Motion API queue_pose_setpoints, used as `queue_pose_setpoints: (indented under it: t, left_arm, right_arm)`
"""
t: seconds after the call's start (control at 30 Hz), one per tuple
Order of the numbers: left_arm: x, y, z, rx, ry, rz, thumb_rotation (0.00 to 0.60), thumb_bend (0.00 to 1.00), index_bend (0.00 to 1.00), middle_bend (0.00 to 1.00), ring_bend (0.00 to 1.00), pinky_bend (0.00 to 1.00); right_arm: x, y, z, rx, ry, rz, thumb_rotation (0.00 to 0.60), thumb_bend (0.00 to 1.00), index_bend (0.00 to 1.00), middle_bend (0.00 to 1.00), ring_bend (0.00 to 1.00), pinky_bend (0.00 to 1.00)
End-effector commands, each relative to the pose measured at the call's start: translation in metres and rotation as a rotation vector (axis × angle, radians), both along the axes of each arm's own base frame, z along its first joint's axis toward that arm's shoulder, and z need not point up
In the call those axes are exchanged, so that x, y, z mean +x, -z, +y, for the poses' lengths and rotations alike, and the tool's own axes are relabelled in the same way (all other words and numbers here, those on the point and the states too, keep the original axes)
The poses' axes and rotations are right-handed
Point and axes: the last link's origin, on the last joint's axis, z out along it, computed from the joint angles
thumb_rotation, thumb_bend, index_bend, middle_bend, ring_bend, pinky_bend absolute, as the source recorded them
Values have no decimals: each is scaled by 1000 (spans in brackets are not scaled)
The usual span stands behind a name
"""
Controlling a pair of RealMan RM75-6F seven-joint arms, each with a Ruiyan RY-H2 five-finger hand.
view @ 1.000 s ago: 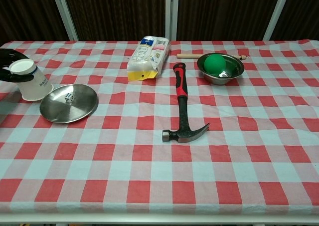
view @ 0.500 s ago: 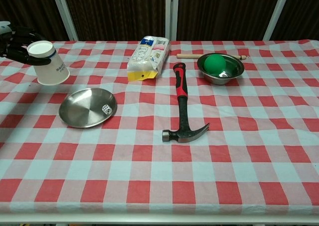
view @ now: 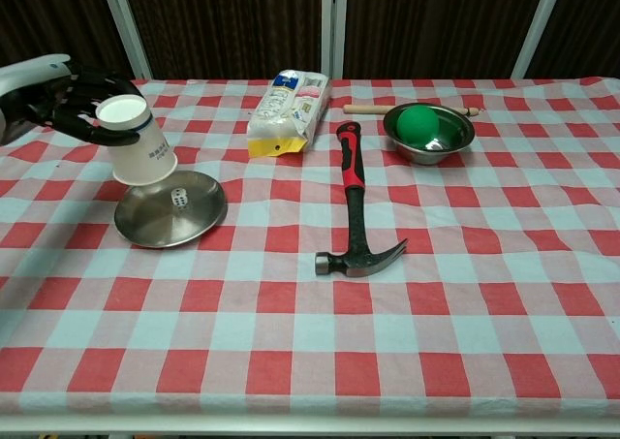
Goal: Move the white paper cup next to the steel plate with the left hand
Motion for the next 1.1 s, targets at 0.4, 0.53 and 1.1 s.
queue_pose_setpoints:
  t: [0.4,0.53,1.1]
  left_arm:
    - [-3,38,-2,-25,18,134,600,278,490,410,260,265]
    - [-13,34,2,19,-19,152,600,281,490,410,260,265]
    - [-6,33,-6,-2,2,118,600,278,491,411,260,262]
  right_arm:
    - [-1,1,-1,3,1,-4,600,122,118,231,111,217]
    - [-1,2,-1,8,0,-6,600,122,118,231,111,216]
    - [1,2,0,4,-4,-5,600,122,118,232,111,216]
